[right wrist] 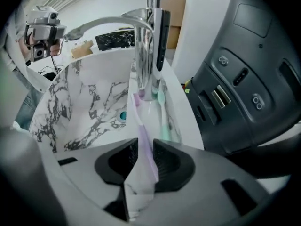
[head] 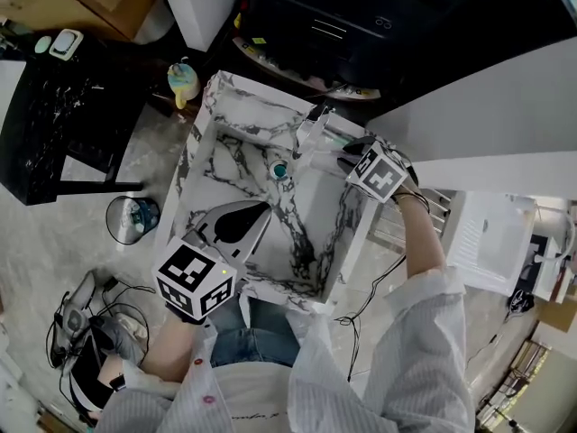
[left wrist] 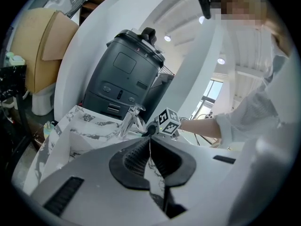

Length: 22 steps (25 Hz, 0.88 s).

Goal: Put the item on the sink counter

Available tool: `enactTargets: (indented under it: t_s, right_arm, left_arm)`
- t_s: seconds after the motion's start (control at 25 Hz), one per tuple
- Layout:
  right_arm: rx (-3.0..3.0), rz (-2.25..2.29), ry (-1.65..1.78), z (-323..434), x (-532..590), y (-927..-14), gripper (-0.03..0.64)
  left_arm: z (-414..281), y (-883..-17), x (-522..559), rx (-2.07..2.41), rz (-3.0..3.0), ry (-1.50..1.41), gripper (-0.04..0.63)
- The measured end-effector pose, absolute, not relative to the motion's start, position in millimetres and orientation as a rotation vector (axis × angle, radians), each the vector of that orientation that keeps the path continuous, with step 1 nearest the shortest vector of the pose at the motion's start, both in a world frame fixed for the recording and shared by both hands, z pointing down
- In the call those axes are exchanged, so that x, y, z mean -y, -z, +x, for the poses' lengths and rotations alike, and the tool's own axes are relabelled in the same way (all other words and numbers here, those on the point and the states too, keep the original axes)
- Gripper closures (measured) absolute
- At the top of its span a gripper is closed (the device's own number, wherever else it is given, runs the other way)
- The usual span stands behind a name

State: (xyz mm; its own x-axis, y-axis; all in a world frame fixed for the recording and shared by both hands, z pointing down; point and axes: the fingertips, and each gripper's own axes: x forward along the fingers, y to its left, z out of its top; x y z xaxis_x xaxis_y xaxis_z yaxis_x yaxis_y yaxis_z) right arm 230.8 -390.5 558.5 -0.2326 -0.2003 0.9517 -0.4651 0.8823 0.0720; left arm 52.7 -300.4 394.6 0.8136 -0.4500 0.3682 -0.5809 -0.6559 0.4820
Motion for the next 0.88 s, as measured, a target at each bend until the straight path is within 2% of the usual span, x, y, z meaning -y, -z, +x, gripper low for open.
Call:
enactTargets:
  t_s: [0.36,0.48,0.88]
  right_arm:
    - [1.781,0.347,-0.342,229.1,386.4,-565.6,0.530]
    - [1.779,0.339,-0.321,227.1,383.2,-564.8,0.560]
    - [1.835,0.385,-0.327,213.5,364.9,-551.0,0.565]
  left_arm:
    - [55.0,-393.1,297.7,0.763,2.382,-0.247,0.575]
    - [56.7,-391.7,293.2,0.759,2.384,-0.250,0.575]
    - [48.1,-375.7,280.1,0.792,2.417,-0.230,0.575]
